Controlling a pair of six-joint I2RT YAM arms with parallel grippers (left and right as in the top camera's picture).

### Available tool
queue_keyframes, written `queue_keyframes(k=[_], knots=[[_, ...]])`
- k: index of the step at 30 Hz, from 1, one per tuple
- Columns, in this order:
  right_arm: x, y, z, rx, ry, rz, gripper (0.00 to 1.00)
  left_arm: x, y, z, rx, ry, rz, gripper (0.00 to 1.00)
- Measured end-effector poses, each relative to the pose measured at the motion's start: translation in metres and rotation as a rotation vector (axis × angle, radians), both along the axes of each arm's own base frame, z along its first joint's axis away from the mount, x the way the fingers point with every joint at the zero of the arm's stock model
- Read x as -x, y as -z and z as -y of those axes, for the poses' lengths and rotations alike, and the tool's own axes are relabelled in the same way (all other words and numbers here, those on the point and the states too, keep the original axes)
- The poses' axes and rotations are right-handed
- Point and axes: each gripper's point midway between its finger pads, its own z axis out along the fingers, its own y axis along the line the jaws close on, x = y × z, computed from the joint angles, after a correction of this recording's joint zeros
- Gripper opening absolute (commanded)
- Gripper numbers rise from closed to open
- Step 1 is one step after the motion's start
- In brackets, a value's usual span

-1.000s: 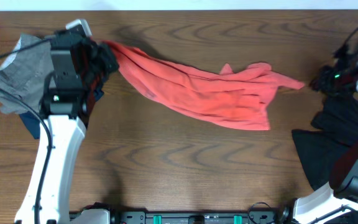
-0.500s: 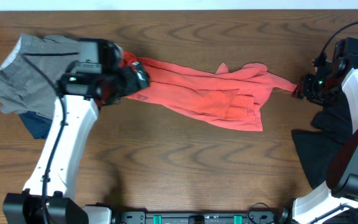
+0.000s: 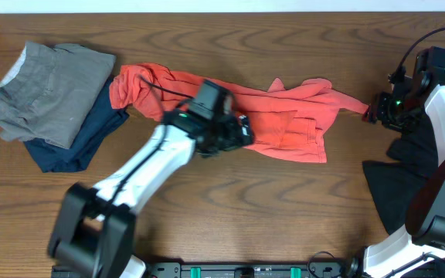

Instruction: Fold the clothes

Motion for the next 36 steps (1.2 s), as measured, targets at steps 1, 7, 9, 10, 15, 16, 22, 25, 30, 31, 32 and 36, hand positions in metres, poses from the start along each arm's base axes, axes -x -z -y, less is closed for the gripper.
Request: queue_keyframes(k=[1,7,9,10,15,16,22,25,30,31,32,36], knots=[[0.0,0.0,0.0,0.0,0.0,0.0,0.6,0.002,0.007,0.008,0.002,0.005,-0.01,0.92],[0.0,0.0,0.0,0.0,0.0,-0.002,0.61,0.001,0.031,0.037,0.028,-0.018,-0.04,0.86],[0.0,0.0,0.0,0.0,0.0,-0.001,0.62,0.0,0.037,0.042,0.032,-0.03,-0.045,0.86],[0.001,0.0,0.0,-0.001,0.0,-0.002,0.61,-0.001,0.041,0.045,0.036,-0.036,-0.047,0.85],[0.002,0.0,0.0,-0.002,0.0,-0.006,0.63,0.004,0.056,0.057,0.041,-0.076,-0.094,0.78],[0.002,0.0,0.0,-0.002,0.0,-0.007,0.63,0.006,0.058,0.058,0.041,-0.086,-0.105,0.75],[0.002,0.0,0.0,-0.002,0.0,-0.007,0.63,0.011,0.061,0.065,0.028,-0.157,-0.133,0.73],[0.002,0.0,0.0,-0.002,0.0,-0.007,0.63,0.01,0.062,0.066,0.018,-0.209,-0.133,0.73],[0.002,0.0,0.0,-0.002,0.0,-0.007,0.63,0.004,0.062,0.068,0.005,-0.28,-0.102,0.72],[0.002,0.0,0.0,-0.002,0.0,-0.008,0.63,0.002,0.062,0.068,0.007,-0.292,-0.096,0.72],[0.002,0.0,-0.001,-0.002,0.0,-0.008,0.63,0.0,0.062,0.067,0.007,-0.306,-0.09,0.7],[0.002,0.0,-0.001,-0.003,0.0,-0.01,0.63,-0.004,0.06,0.067,0.018,-0.351,-0.09,0.62]])
